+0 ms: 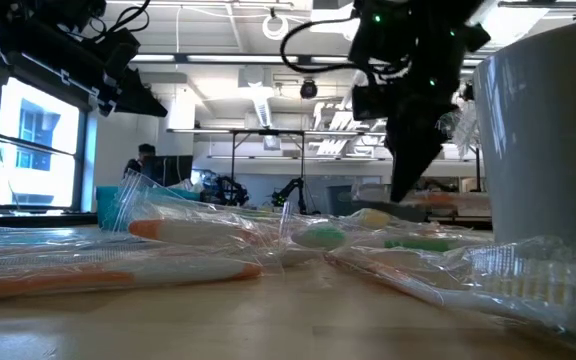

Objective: Pick & Place Toothbrushes
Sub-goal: Put the orange toothbrush into the dark gray bin

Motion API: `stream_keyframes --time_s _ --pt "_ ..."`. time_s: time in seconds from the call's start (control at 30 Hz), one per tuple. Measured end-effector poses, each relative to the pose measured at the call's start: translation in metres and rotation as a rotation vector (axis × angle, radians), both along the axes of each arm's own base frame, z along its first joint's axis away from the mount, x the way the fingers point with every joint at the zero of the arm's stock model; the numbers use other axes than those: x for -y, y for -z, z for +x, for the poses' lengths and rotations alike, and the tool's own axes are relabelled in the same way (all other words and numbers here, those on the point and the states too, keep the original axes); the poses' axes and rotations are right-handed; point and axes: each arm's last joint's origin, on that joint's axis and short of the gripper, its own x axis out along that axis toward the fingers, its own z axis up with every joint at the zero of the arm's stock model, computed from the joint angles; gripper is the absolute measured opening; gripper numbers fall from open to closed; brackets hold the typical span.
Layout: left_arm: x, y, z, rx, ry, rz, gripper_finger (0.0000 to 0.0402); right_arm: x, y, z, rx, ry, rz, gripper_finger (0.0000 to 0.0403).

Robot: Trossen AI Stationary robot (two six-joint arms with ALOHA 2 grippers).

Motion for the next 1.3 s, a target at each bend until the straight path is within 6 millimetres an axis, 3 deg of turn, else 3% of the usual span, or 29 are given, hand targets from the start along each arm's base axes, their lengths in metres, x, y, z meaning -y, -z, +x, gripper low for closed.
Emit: stream_keyframes --time_s 0.43,0.83,1.03,1.3 --pt "0.000 0.000 0.000 -0.001 -0.001 0.000 0.0001 0.003 -0.073 0.030 0.173 0.069 -0.093 0.0006" --pt "0.000 0.000 0.000 -0.004 -0.001 -0.002 0.0001 0.030 -0.134 0.050 0.449 0.258 -0.349 0.0005" --pt "0.000 0.002 0.000 -0.018 0.001 -0.003 0.0001 0.036 -0.160 0.035 0.529 0.341 -0.444 0.0005" --pt "0.000 0.002 0.000 -0.028 0.003 0.013 0.0001 0.007 -0.178 -0.004 0.489 0.466 -0.555 0.0005"
